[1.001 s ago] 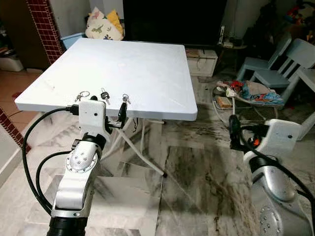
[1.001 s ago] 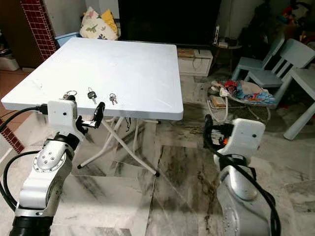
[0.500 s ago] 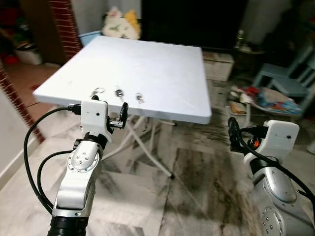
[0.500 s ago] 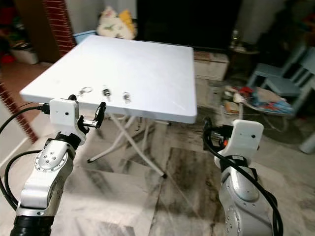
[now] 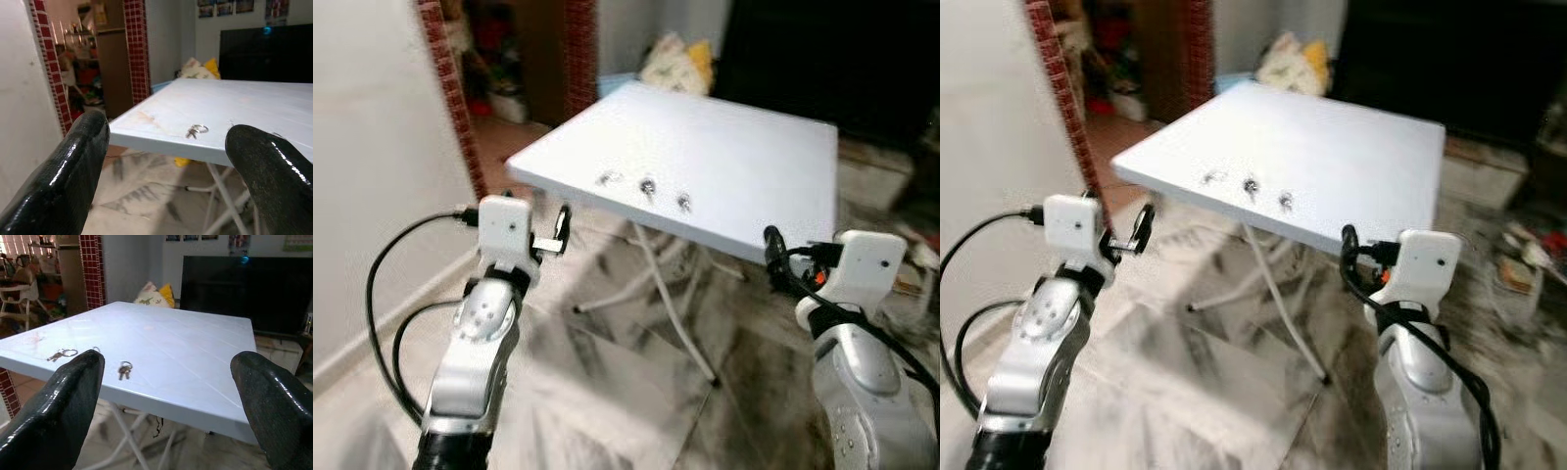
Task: Hang keys on a hook
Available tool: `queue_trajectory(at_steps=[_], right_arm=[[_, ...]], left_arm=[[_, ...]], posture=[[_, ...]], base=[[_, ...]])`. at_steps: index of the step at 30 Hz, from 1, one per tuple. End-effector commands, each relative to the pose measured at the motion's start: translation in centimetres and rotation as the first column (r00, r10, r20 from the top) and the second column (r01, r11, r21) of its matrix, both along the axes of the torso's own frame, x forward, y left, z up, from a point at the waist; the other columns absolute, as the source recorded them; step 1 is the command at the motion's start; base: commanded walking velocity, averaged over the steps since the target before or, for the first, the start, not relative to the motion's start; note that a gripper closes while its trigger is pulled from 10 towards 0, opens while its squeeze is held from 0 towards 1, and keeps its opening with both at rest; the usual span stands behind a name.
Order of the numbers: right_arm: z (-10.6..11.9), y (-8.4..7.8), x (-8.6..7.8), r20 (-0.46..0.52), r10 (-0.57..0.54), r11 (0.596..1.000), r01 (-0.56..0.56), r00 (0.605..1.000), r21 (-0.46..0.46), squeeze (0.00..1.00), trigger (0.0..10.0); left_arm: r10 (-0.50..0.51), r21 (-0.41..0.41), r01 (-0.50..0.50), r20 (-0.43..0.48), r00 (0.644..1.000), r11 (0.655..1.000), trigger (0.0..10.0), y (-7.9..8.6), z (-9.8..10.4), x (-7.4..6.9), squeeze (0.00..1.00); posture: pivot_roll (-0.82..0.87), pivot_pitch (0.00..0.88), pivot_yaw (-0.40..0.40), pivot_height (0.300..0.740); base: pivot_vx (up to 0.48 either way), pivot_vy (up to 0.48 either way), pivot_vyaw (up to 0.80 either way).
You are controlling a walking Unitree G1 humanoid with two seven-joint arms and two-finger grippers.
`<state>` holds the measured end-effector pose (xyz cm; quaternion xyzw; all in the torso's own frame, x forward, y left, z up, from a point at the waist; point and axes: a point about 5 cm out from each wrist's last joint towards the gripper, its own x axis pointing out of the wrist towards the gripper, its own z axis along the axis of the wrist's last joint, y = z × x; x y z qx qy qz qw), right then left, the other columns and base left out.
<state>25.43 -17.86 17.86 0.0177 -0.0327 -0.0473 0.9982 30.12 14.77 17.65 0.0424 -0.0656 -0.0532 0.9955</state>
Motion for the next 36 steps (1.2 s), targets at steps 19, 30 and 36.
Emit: queue_trajectory(at_steps=[19, 30, 36], right_arm=[[0.8, 0.5, 1.1, 0.039, 0.033, 0.999, -0.032, 0.999, -0.03, 0.0, 10.0], [0.9, 0.7, 1.3, 0.046, 0.05, 0.998, -0.048, 0.998, -0.042, 0.0, 10.0], [0.9, 0.8, 1.4, 0.05, 0.052, 0.998, -0.049, 0.997, -0.046, 0.0, 10.0]], left_arm=[[-0.002, -0.062, 0.002, -0.003, 1.0, 0.998, 10.0, -0.3, 0.6, 0.8, 0.0], [0.0, -0.069, -0.001, -0.012, 1.0, 0.998, 10.0, -0.1, 0.2, 0.8, 0.0], [-0.003, -0.072, 0.002, -0.015, 1.0, 0.997, 10.0, -0.2, 0.2, 0.8, 0.0]], posture=[[0.03, 0.0, -0.051, 0.74], [0.03, 0.0, -0.055, 0.74], [0.03, 0.0, -0.054, 0.74]], base=[[0.095, 0.0, 0.0], [0.373, 0.0, 0.0], [0.379, 0.0, 0.0]])
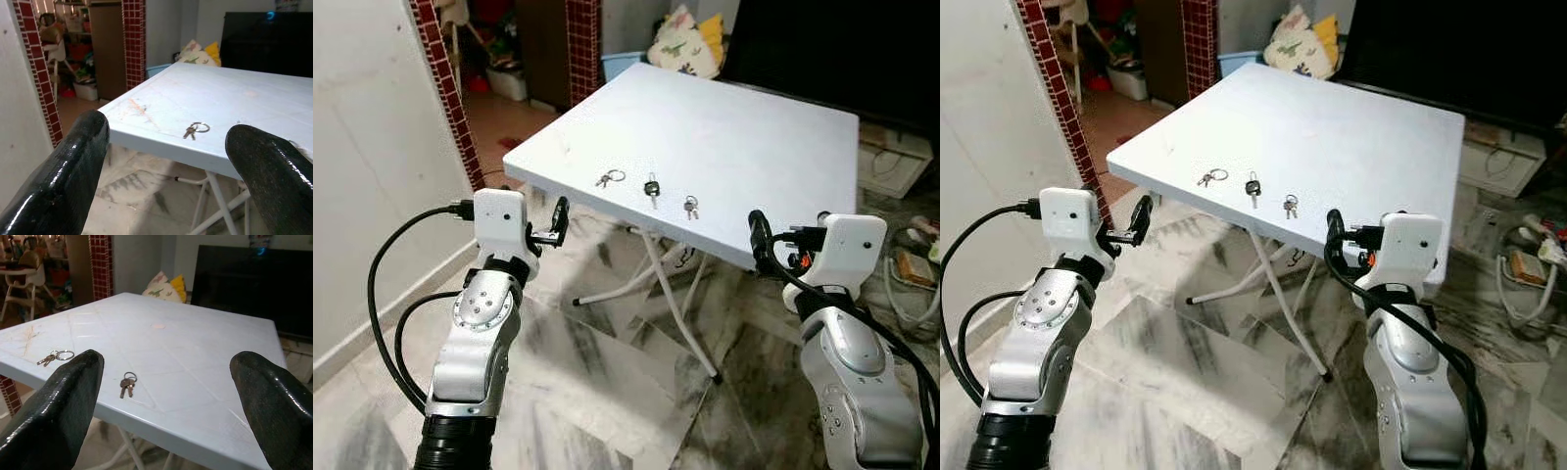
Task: Hang keys on a hook
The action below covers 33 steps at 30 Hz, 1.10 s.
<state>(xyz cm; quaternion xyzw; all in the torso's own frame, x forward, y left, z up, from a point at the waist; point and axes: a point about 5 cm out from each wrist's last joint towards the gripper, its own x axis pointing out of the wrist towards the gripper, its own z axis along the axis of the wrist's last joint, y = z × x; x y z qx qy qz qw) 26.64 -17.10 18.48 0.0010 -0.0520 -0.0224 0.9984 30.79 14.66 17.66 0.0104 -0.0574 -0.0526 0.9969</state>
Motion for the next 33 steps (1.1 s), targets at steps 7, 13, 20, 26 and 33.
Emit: queue_trajectory(at_steps=[7, 13, 20, 26, 33], right_arm=[[0.16, -0.02, 0.09, 0.012, 0.001, 1.0, -0.001, 1.0, -0.01, 0.0, 10.0], [0.17, -0.03, 0.13, 0.012, 0.003, 1.0, -0.002, 1.0, -0.015, 0.0, 10.0], [0.12, 0.08, 0.17, 0.01, 0.01, 1.0, -0.01, 1.0, -0.019, 0.0, 10.0], [0.03, 0.44, 0.25, 0.008, 0.025, 0.999, -0.025, 1.0, -0.02, 0.0, 10.0], [0.15, 0.6, 0.31, 0.013, 0.039, 0.999, -0.039, 0.999, -0.024, 0.0, 10.0]], left_arm=[[-0.002, -0.011, 0.002, 0.002, 1.0, 1.0, 10.0, -0.23, 0.09, 0.16, 0.0], [-0.003, -0.013, 0.003, -0.001, 1.0, 1.0, 10.0, -0.29, 0.02, 0.17, 0.0], [-0.006, -0.014, 0.006, -0.003, 1.0, 1.0, 10.0, -0.49, -0.07, 0.04, 0.0], [0.009, -0.015, -0.009, -0.012, 1.0, 1.0, 10.0, -0.52, -0.38, -0.13, 0.0], [0.011, -0.005, -0.011, -0.01, 1.0, 1.0, 10.0, -0.72, -0.58, -0.3, 0.0]], posture=[[0.03, 0.0, -0.054, 0.74], [0.03, 0.0, -0.055, 0.74], [0.03, 0.0, -0.058, 0.74], [0.03, 0.0, -0.065, 0.74], [0.03, 0.0, -0.069, 0.74]], base=[[0.367, 0.0, 0.0], [0.366, 0.0, 0.0], [0.353, 0.0, 0.0], [0.159, 0.0, 0.0], [0.0, 0.0, 0.0]])
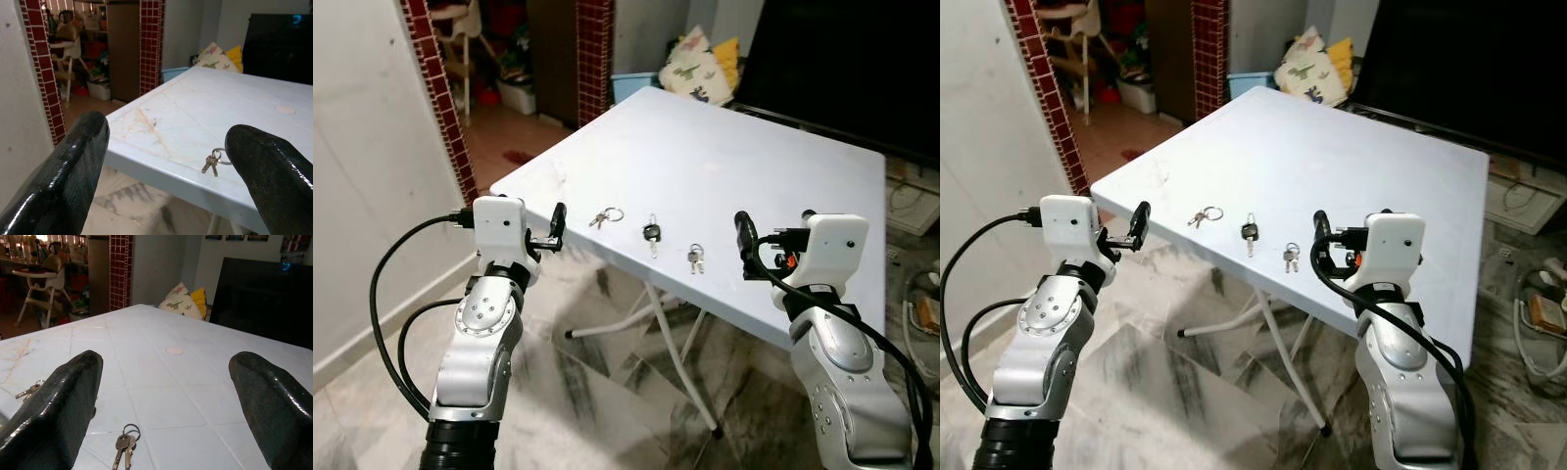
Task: Hang keys on a hook
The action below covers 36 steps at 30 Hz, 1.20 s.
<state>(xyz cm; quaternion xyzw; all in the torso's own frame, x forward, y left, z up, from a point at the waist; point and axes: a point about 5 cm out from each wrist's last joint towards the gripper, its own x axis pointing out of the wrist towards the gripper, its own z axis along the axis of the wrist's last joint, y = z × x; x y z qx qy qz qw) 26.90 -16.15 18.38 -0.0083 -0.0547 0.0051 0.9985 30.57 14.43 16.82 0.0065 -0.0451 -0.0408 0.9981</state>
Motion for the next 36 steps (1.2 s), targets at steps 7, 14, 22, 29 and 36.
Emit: queue_trajectory(at_steps=[7, 14, 22, 29, 36], right_arm=[[0.4, -0.1, 0.2, 0.013, -0.008, 1.0, 0.008, 1.0, -0.008, 0.0, 10.0], [0.3, -0.1, 0.2, 0.008, -0.011, 1.0, 0.011, 1.0, -0.007, 0.0, 10.0], [0.0, -0.1, 0.0, 0.0, -0.017, 1.0, 0.017, 1.0, -0.004, 0.0, 10.0], [-0.4, -0.3, -0.1, -0.019, -0.025, 1.0, 0.025, 1.0, -0.006, 0.0, 10.0], [-1.0, -0.8, -0.3, -0.043, -0.025, 0.999, 0.024, 0.999, -0.023, 0.0, 10.0]], left_arm=[[-0.021, 0.002, 0.021, 0.017, 1.0, 1.0, 10.0, -0.8, 0.3, -0.1, 0.0], [-0.03, 0.013, 0.03, 0.007, 1.0, 0.999, 10.0, -0.9, 0.0, -0.3, 0.0], [-0.036, 0.025, 0.036, -0.003, 0.999, 0.999, 10.0, -0.8, -0.3, -0.4, 0.0], [-0.054, 0.033, 0.054, -0.015, 0.998, 0.998, 10.0, -1.0, -0.7, -0.6, 0.0], [-0.053, 0.04, 0.055, -0.029, 0.998, 0.998, 10.0, -0.9, -1.3, -0.9, 0.0]], posture=[[0.03, 0.0, -0.069, 0.74], [0.03, 0.0, -0.067, 0.74], [0.03, 0.0, -0.063, 0.74], [0.03, 0.0, -0.063, 0.74], [0.03, 0.0, -0.069, 0.74]], base=[[0.0, 0.0, 0.4], [0.0, 0.0, 0.79], [0.0, 0.0, 0.6], [0.0, 0.0, 0.0], [0.0, -0.308, 0.0]])
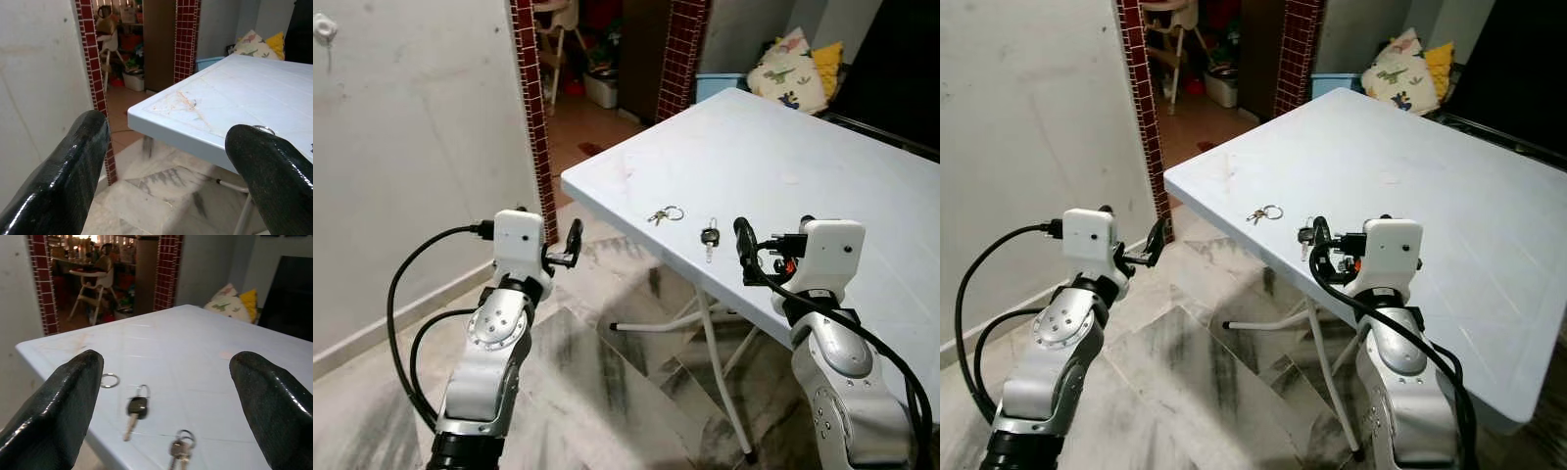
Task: Hang keys on a hook
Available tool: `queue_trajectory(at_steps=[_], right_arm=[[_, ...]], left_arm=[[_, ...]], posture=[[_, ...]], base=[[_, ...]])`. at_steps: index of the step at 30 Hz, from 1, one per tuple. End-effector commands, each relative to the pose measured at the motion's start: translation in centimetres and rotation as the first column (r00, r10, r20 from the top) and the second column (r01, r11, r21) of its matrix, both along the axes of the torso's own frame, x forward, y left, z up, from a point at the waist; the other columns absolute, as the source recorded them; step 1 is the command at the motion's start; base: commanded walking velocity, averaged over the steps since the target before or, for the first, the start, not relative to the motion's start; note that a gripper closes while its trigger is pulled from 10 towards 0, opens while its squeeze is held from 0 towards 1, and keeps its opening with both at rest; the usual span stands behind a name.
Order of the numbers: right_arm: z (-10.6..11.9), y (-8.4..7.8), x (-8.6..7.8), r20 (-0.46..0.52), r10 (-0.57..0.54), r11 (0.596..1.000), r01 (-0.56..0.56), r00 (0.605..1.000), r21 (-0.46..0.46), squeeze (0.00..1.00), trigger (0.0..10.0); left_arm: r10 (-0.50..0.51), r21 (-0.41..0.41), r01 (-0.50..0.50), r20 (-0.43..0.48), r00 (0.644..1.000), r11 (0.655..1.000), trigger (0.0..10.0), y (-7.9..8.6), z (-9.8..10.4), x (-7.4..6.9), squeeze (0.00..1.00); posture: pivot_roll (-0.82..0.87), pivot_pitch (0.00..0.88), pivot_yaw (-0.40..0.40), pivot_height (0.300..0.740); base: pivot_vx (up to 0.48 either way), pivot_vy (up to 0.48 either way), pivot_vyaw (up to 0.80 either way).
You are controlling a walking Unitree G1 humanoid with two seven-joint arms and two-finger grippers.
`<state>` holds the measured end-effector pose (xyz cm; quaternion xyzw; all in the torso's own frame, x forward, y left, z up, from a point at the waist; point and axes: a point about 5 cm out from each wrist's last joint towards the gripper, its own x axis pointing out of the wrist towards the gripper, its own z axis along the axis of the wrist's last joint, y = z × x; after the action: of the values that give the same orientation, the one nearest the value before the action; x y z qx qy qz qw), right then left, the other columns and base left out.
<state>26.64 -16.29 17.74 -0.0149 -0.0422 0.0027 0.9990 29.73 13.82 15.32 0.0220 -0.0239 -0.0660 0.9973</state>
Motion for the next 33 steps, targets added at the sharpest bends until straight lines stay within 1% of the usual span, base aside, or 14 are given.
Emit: queue_trajectory(at_steps=[1, 10, 15, 17, 18, 20, 21, 22, 23, 26, 27, 29, 31, 33], right_arm=[[-0.4, -0.6, 0.0, -0.02, -0.018, 1.0, 0.018, 1.0, -0.011, 0.0, 10.0], [-0.4, -0.5, -0.1, -0.021, -0.014, 1.0, 0.014, 1.0, -0.011, 0.0, 10.0], [-0.6, -0.5, -0.2, -0.031, -0.002, 1.0, 0.002, 1.0, -0.018, 0.0, 10.0], [-0.7, -0.4, -0.2, -0.041, 0.018, 1.0, -0.019, 0.999, -0.02, 0.0, 10.0], [-0.8, -0.2, -0.2, -0.054, 0.046, 0.999, -0.047, 0.998, -0.025, 0.0, 10.0], [-0.9, 0.0, -0.1, -0.065, 0.07, 0.997, -0.072, 0.995, -0.026, 0.0, 10.0], [-1.0, 0.5, 0.0, -0.086, 0.117, 0.993, -0.119, 0.989, -0.021, 0.0, 10.0], [-1.0, 0.5, 0.0, -0.086, 0.117, 0.993, -0.119, 0.989, -0.021, 0.0, 10.0], [-1.0, 0.9, 0.0, -0.1, 0.174, 0.982, -0.18, 0.98, -0.054, 0.0, 10.0], [-1.2, 1.0, 0.1, -0.123, 0.216, 0.97, -0.227, 0.969, -0.09, 0.0, 10.0], [-1.5, 0.7, 0.2, -0.149, 0.206, 0.968, -0.224, 0.967, -0.112, 0.0, 10.0], [-1.9, 0.4, 0.5, -0.165, 0.18, 0.971, -0.202, 0.97, -0.128, 0.0, 10.0], [-2.2, 0.4, 0.8, -0.174, 0.13, 0.983, -0.15, 0.976, -0.106, 0.0, 10.0], [-2.5, 0.7, 0.9, -0.177, 0.106, 0.987, -0.125, 0.979, -0.1, 0.0, 10.0]], left_arm=[[-0.005, 0.005, 0.005, 0.013, 1.0, 1.0, 10.0, -0.3, 0.2, -0.1, 0.0], [-0.009, 0.0, 0.009, 0.012, 1.0, 1.0, 10.0, -0.3, 0.2, -0.1, 0.0], [-0.011, -0.007, 0.011, 0.014, 1.0, 1.0, 10.0, -0.2, 0.2, -0.2, 0.0], [-0.003, 0.007, 0.003, 0.013, 1.0, 1.0, 10.0, 0.0, 0.1, -0.2, 0.0], [0.007, 0.033, -0.008, 0.013, 1.0, 0.999, 10.0, 0.3, 0.0, -0.2, 0.0], [0.021, 0.058, -0.022, 0.007, 1.0, 0.998, 10.0, 0.6, -0.1, -0.2, 0.0], [0.006, 0.074, -0.005, -0.014, 1.0, 0.997, 10.0, 0.9, -0.5, -0.4, 0.0], [0.006, 0.074, -0.005, -0.014, 1.0, 0.997, 10.0, 0.9, -0.5, -0.4, 0.0], [-0.025, 0.1, 0.027, -0.025, 0.999, 0.995, 10.0, 1.0, -0.9, -0.7, 0.0], [-0.055, 0.111, 0.059, -0.035, 0.998, 0.992, 10.0, 1.1, -1.4, -0.9, 0.0], [-0.067, 0.112, 0.072, -0.048, 0.997, 0.991, 10.0, 1.0, -1.9, -1.0, 0.0], [-0.084, 0.114, 0.091, -0.064, 0.994, 0.989, 10.0, 0.9, -2.5, -1.2, 0.0], [-0.105, 0.108, 0.116, -0.107, 0.989, 0.987, 10.0, 0.8, -3.4, -1.6, 0.0], [-0.124, 0.103, 0.137, -0.119, 0.985, 0.985, 10.0, 0.5, -3.6, -1.7, 0.0]], posture=[[0.03, 0.0, -0.069, 0.74], [0.03, 0.0, -0.069, 0.74], [0.03, 0.0, -0.07, 0.74], [0.03, 0.0, -0.07, 0.74], [0.04, 0.0, -0.069, 0.74], [0.04, 0.0, -0.066, 0.74], [0.03, 0.0, -0.053, 0.74], [0.03, 0.0, -0.053, 0.74], [0.03, 0.0, -0.053, 0.74], [0.03, 0.0, -0.041, 0.74], [0.03, 0.0, -0.042, 0.74], [0.04, 0.0, -0.046, 0.74], [0.05, 0.0, -0.059, 0.74], [0.05, 0.0, -0.061, 0.74]], base=[[0.0, -0.379, 0.0], [0.0, -0.319, 0.0], [0.0, 0.0, 0.0], [0.0, 0.0, 0.0], [0.0, 0.0, 0.0], [0.0, 0.0, 0.0], [0.0, 0.0, 0.0], [0.0, 0.0, 0.0], [0.0, 0.0, 0.0], [0.0, 0.0, 0.0], [0.0, 0.0, 0.0], [0.0, 0.0, 0.0], [0.0, 0.0, 0.0], [0.0, 0.0, 0.0]])
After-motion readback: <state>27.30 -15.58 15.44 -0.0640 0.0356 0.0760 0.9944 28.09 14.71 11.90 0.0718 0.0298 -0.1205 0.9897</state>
